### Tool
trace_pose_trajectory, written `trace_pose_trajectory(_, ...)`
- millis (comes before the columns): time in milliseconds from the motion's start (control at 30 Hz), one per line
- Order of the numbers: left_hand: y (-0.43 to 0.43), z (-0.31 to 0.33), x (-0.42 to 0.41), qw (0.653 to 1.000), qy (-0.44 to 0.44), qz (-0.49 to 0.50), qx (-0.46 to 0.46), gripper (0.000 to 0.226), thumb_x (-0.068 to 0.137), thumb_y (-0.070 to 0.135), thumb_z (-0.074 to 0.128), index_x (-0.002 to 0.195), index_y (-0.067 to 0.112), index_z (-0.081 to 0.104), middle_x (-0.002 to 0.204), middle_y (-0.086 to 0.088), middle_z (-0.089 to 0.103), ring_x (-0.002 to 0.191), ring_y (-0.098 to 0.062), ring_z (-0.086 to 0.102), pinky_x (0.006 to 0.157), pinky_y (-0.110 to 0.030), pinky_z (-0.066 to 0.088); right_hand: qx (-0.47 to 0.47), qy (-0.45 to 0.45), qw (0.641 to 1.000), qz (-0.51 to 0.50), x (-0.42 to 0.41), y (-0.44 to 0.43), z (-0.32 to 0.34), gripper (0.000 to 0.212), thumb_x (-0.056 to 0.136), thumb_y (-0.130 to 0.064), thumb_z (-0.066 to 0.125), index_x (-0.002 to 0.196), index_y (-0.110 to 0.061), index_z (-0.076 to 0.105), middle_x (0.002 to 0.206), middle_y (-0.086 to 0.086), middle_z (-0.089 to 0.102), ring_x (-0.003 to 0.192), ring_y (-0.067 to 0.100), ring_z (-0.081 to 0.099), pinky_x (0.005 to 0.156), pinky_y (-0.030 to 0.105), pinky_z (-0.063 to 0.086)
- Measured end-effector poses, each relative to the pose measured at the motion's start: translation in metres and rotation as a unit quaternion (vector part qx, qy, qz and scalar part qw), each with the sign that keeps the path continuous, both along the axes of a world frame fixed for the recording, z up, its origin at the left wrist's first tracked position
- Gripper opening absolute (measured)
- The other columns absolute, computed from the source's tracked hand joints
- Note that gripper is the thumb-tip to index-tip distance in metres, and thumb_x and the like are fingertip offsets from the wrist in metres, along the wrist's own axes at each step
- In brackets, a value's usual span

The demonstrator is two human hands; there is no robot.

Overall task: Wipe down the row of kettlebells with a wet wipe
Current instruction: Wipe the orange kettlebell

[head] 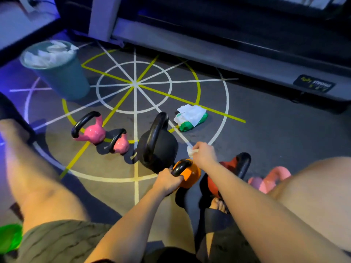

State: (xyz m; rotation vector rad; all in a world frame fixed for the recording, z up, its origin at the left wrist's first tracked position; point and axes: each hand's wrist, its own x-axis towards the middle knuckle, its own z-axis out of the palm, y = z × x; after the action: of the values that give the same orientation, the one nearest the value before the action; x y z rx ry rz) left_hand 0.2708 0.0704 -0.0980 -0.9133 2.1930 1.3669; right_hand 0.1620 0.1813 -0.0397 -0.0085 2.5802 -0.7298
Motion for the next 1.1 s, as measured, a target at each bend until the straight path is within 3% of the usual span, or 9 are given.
trace_pose_trajectory(167, -0.027, -0.005, 0.019, 0.999, -0.013, -0.03, -0.036, 0.024, 0.081, 0.033, 0.073, 0.068, 0.02, 0.057, 0.07, 0.001, 0.063, 0.064, -0.014, 0.059, 0.052, -0.02, 0.039, -0.011, -0.002, 0.997, -0.074, -0.002, 0.017, -0.012, 0.027, 0.094, -0.014, 0.056, 0.113, -0.022, 0.072, 0.12, 0.017, 0.065, 0.111, 0.035, 0.06, 0.093, 0.037, 0.05)
trace_pose_trajectory(233, -0.036, -0.008, 0.031, 0.999, -0.014, -0.027, -0.028, 0.022, 0.082, 0.027, 0.073, 0.069, 0.023, 0.057, 0.066, 0.003, 0.062, 0.06, -0.011, 0.057, 0.052, -0.015, 0.04, -0.051, -0.036, 0.993, -0.105, 0.008, 0.016, -0.021, 0.023, 0.092, -0.028, 0.065, 0.112, -0.021, 0.075, 0.119, 0.014, 0.069, 0.112, 0.032, 0.061, 0.098, 0.037, 0.05)
trace_pose_trajectory(333, -0.042, -0.019, 0.045, 0.999, -0.024, 0.028, 0.016, 0.013, 0.079, 0.022, 0.072, 0.074, 0.018, 0.061, 0.059, -0.002, 0.063, 0.047, -0.015, 0.055, 0.055, -0.026, 0.047, -0.097, -0.104, 0.988, -0.058, 0.033, 0.003, -0.039, 0.031, 0.083, -0.053, 0.072, 0.104, -0.031, 0.078, 0.108, -0.001, 0.072, 0.104, 0.021, 0.063, 0.093, 0.029, 0.05)
trace_pose_trajectory(433, -0.04, -0.021, 0.045, 0.998, -0.022, 0.052, 0.018, 0.014, 0.082, 0.019, 0.07, 0.072, 0.016, 0.06, 0.055, -0.003, 0.062, 0.04, -0.015, 0.052, 0.049, -0.025, 0.046, -0.076, -0.147, 0.986, 0.024, 0.058, -0.007, -0.066, 0.028, 0.092, -0.019, 0.056, 0.109, -0.032, 0.075, 0.105, 0.002, 0.071, 0.1, 0.022, 0.061, 0.082, 0.023, 0.044)
trace_pose_trajectory(533, -0.033, -0.02, 0.038, 0.998, -0.015, 0.055, 0.014, 0.014, 0.079, 0.021, 0.07, 0.069, 0.018, 0.06, 0.061, -0.002, 0.064, 0.051, -0.018, 0.058, 0.06, -0.028, 0.05, -0.1, -0.138, 0.985, 0.0, 0.063, -0.003, -0.079, 0.043, 0.088, -0.019, 0.048, 0.119, -0.039, 0.071, 0.118, 0.002, 0.071, 0.111, 0.026, 0.063, 0.094, 0.032, 0.049)
trace_pose_trajectory(633, -0.025, -0.014, 0.029, 0.999, -0.019, 0.05, -0.004, 0.01, 0.081, 0.024, 0.069, 0.078, 0.017, 0.063, 0.074, -0.003, 0.066, 0.071, -0.024, 0.065, 0.065, -0.028, 0.048, -0.139, -0.114, 0.983, -0.037, 0.056, -0.006, -0.07, 0.042, 0.096, -0.013, 0.046, 0.107, -0.044, 0.073, 0.118, -0.005, 0.07, 0.106, 0.016, 0.063, 0.093, 0.028, 0.052)
trace_pose_trajectory(767, -0.021, 0.001, 0.017, 0.999, -0.039, 0.024, -0.027, 0.032, 0.081, 0.033, 0.07, 0.108, 0.015, 0.064, 0.097, -0.006, 0.068, 0.089, -0.025, 0.063, 0.076, -0.029, 0.049, -0.202, -0.095, 0.974, -0.035, 0.049, -0.007, -0.056, 0.046, 0.099, -0.004, 0.043, 0.112, -0.034, 0.075, 0.121, -0.011, 0.066, 0.111, 0.007, 0.059, 0.092, 0.019, 0.047)
trace_pose_trajectory(967, -0.007, 0.015, 0.007, 0.996, -0.071, -0.02, -0.056, 0.028, 0.08, 0.034, 0.069, 0.099, 0.014, 0.064, 0.094, -0.004, 0.065, 0.088, -0.025, 0.063, 0.074, -0.027, 0.046, -0.216, -0.175, 0.958, -0.072, 0.043, 0.017, -0.076, 0.045, 0.099, 0.001, 0.046, 0.136, -0.019, 0.06, 0.127, 0.007, 0.066, 0.111, 0.018, 0.064, 0.094, 0.026, 0.05)
trace_pose_trajectory(1100, 0.009, 0.023, -0.006, 0.988, -0.093, -0.049, -0.109, 0.04, 0.087, 0.032, 0.068, 0.122, 0.013, 0.063, 0.116, -0.009, 0.068, 0.11, -0.028, 0.066, 0.082, -0.029, 0.049, -0.281, -0.178, 0.937, -0.107, 0.025, 0.024, -0.072, 0.033, 0.093, 0.001, 0.06, 0.111, -0.022, 0.075, 0.114, 0.006, 0.074, 0.101, 0.012, 0.068, 0.095, 0.025, 0.051)
